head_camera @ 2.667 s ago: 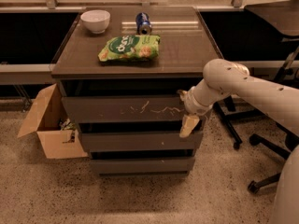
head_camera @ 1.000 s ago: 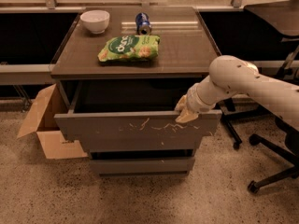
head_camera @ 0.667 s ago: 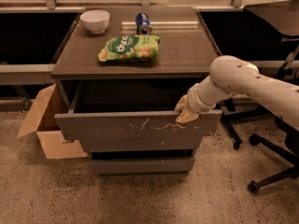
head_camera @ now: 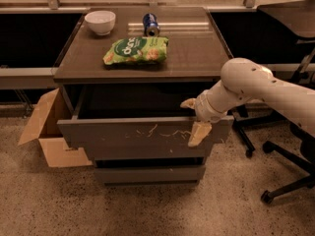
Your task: Open top drawer
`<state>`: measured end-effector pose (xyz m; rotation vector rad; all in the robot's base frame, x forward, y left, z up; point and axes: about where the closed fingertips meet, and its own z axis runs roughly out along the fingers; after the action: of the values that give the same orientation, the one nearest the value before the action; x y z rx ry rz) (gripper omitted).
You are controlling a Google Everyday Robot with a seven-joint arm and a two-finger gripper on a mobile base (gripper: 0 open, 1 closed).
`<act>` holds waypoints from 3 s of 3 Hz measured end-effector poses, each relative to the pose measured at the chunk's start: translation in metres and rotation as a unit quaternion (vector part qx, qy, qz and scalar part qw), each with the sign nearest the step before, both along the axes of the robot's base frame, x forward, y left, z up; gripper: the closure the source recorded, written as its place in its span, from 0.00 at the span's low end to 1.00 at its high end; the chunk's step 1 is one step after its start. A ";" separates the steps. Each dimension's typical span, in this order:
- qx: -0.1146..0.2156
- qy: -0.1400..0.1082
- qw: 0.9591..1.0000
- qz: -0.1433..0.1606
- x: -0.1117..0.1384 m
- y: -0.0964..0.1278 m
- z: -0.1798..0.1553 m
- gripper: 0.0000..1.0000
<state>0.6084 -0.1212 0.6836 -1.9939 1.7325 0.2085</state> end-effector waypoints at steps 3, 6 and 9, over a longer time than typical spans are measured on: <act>0.010 0.072 0.997 0.019 -0.052 0.013 -0.005 0.17; 0.004 0.055 0.998 0.010 -0.072 0.000 0.027 0.94; 0.001 -0.006 0.999 -0.039 -0.029 -0.045 0.029 0.00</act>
Offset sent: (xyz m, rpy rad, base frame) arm -0.0547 0.0169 0.0001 0.0146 0.1517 0.0476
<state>0.5789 -0.1660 0.7125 -1.9180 1.7986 0.1700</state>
